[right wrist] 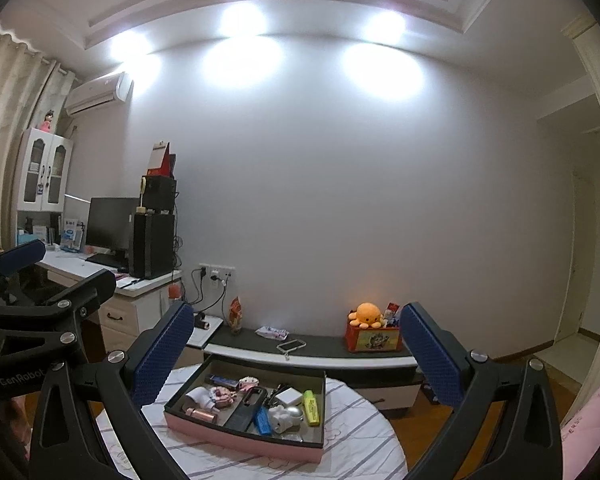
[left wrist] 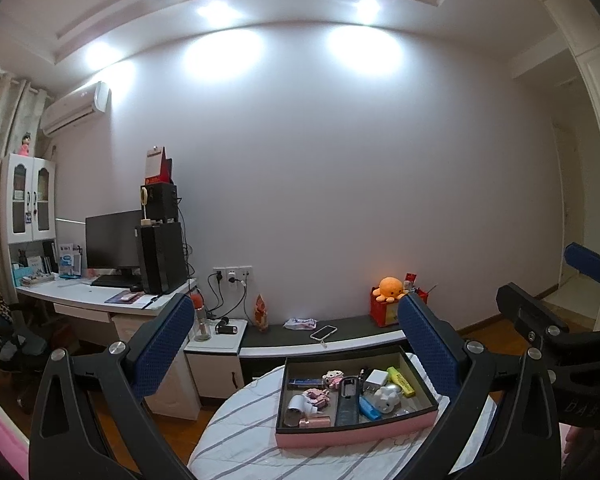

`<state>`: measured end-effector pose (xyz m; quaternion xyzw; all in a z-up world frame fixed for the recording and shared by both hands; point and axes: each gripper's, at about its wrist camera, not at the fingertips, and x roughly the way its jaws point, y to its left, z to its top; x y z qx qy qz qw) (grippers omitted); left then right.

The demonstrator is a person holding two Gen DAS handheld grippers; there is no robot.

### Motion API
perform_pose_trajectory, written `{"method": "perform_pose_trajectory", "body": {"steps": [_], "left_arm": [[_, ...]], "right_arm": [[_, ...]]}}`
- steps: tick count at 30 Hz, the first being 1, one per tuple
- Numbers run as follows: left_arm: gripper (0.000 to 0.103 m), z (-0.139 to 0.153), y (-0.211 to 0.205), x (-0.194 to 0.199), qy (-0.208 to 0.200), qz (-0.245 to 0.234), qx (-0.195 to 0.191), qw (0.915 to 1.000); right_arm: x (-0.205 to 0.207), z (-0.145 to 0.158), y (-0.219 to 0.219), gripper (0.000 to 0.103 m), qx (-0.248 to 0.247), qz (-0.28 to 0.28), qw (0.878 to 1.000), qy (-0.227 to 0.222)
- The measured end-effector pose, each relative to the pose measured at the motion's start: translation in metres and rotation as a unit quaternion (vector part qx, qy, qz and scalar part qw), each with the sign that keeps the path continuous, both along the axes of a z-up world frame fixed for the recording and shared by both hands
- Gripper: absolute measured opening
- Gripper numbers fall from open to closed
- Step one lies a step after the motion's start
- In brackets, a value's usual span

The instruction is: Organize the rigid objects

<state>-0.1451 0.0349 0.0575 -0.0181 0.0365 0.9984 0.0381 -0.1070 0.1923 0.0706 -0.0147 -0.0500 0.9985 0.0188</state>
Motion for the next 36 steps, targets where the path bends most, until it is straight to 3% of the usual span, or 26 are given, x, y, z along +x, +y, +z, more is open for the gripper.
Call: {"method": "perform_pose_trajectory", "body": {"steps": [36], "left_arm": [[0.103,-0.0045,0.0005,0.0020,0.002,0.009,-0.009,0.9999]], "right_arm": [[0.0044,-0.0060,-0.0040,0.103,0.006,-0.001,1.000,0.005]]}}
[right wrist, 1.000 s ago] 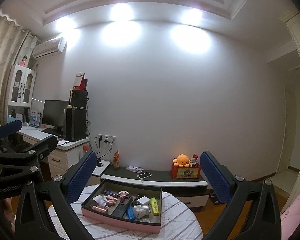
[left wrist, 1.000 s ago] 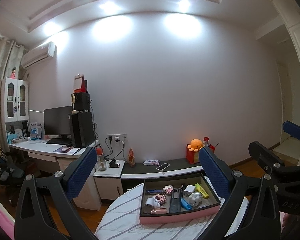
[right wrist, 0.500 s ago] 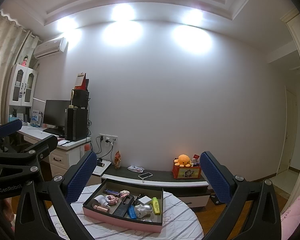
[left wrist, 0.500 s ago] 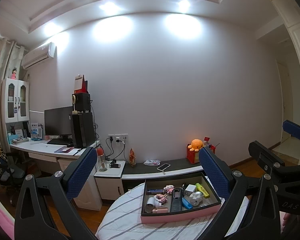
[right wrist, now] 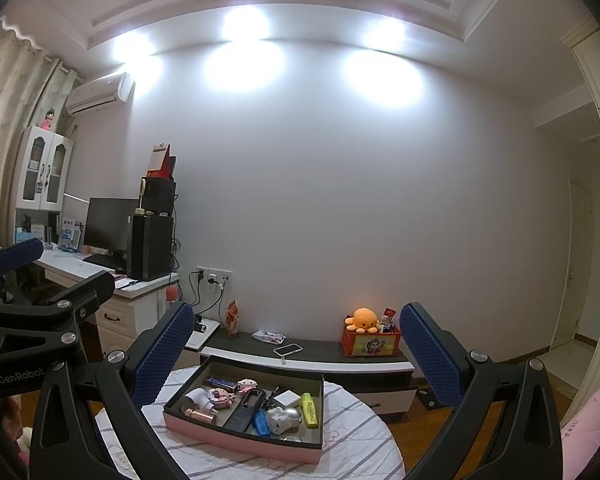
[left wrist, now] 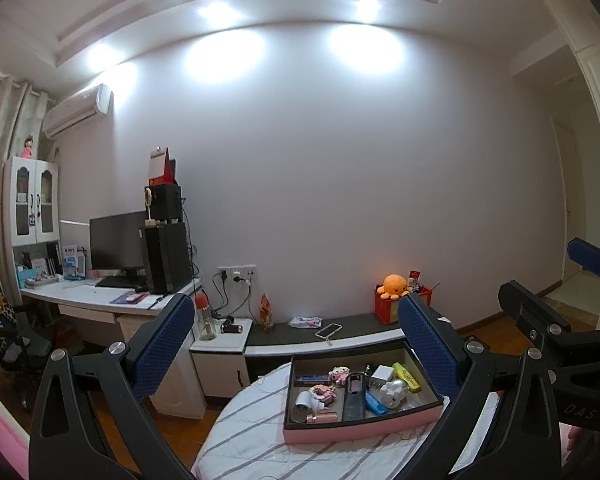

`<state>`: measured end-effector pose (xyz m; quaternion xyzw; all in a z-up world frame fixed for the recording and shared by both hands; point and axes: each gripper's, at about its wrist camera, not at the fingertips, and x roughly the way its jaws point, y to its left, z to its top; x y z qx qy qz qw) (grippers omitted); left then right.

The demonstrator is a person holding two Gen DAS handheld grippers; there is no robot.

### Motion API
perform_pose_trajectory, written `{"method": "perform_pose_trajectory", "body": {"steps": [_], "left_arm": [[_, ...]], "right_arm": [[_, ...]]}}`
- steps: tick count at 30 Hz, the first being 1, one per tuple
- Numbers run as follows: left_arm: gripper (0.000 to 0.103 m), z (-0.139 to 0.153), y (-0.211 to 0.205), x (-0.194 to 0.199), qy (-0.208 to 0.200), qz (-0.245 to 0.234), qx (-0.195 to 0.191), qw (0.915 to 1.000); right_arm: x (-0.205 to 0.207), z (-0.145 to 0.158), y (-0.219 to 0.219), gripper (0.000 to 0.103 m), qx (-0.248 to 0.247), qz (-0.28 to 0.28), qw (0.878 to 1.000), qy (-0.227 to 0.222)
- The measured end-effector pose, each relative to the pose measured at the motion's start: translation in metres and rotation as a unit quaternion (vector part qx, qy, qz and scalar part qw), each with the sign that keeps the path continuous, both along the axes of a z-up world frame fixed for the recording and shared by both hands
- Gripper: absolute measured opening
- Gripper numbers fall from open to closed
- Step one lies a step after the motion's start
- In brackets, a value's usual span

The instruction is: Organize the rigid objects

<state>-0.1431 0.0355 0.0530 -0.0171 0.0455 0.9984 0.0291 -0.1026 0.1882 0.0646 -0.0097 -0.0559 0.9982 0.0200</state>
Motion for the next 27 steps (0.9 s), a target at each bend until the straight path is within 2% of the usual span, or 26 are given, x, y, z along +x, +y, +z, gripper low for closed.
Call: {"method": "perform_pose_trajectory", "body": {"steps": [6,27], "left_arm": [[0.103,0.0000,0.0014,0.0024,0.008,0.007,-0.006,0.9999],[0.103,0.0008,0.0014,0.0018,0.000,0.013,-0.005,0.9999]], "right_arm": [[-0.0024,-0.0013,0.0004,0.103,0.000,0.001,1.000,-0.004],[-0.0034,-0.0024,-0.0005,0.103,0.002,0.001,1.000,-0.007]]}}
